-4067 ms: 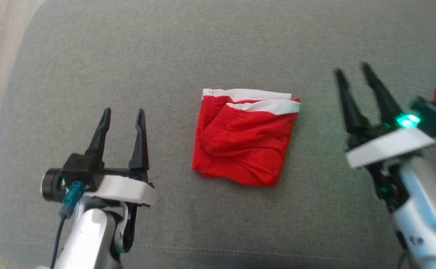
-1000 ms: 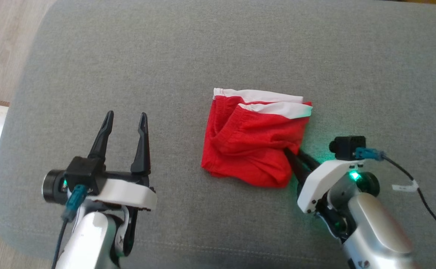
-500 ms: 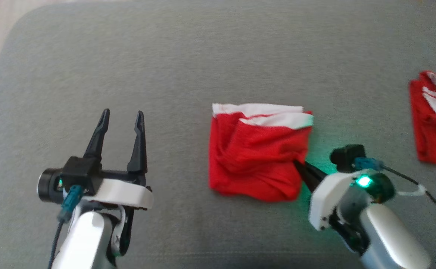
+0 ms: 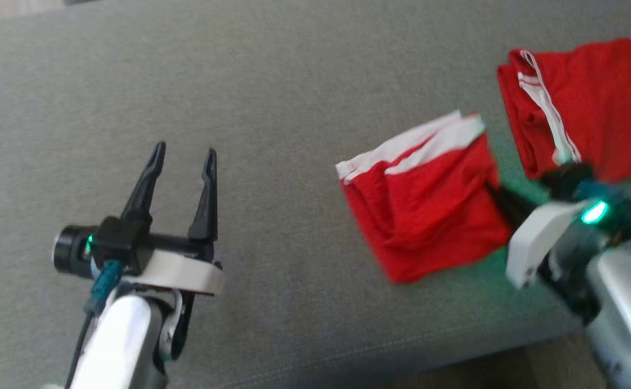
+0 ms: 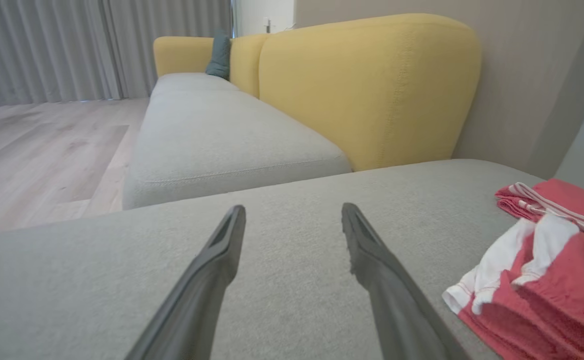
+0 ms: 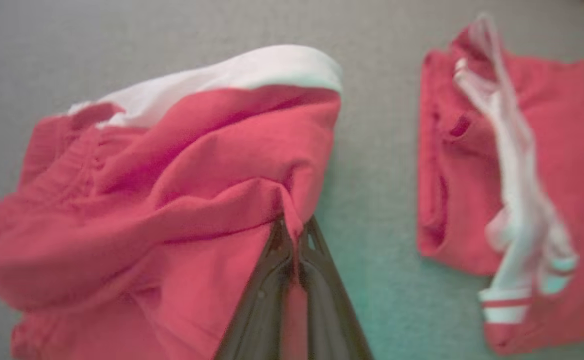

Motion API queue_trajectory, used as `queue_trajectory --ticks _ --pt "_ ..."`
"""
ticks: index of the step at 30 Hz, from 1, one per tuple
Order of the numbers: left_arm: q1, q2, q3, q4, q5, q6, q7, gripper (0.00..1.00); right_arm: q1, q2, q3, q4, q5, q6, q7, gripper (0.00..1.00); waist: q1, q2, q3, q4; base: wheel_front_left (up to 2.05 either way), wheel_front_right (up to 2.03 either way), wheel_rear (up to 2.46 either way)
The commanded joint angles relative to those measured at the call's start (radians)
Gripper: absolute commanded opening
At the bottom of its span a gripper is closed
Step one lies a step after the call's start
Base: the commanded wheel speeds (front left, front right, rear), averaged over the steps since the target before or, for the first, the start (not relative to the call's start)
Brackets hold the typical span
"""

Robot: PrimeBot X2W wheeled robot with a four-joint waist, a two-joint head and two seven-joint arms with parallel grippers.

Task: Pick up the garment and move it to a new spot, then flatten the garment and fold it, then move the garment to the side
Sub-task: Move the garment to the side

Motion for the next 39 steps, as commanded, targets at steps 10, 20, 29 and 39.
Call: queue_trajectory --ticks 10,20,29,39 --pt "-0.140 0.036 0.002 -0.044 0.036 -0.026 0.006 1.00 -0.214 -0.160 -0.208 0.041 -0.009 -0.001 -0.063 0.00 0.0000 0.0000 0.121 -0.055 0.00 0.00 0.00" --pt "-0.189 0.039 -0.016 -0.060 0.048 -0.033 0.005 1.00 -0.250 -0.209 -0.368 0.024 -0.044 -0.001 -0.046 0.00 0.0000 0.0000 0.173 -0.072 0.00 0.00 0.00" --pt "-0.246 0.031 -0.043 -0.057 0.057 -0.050 0.005 1.00 -0.284 -0.176 -0.463 0.095 -0.099 -0.001 -0.052 0.00 0.0000 0.0000 0.244 -0.046 0.00 0.00 0.00" --pt "-0.274 0.026 -0.041 -0.029 0.047 -0.051 -0.004 1.00 -0.290 -0.109 -0.612 0.218 -0.203 -0.001 -0.134 0.85 0.0000 0.0000 0.268 -0.001 0.00 0.00 0.00"
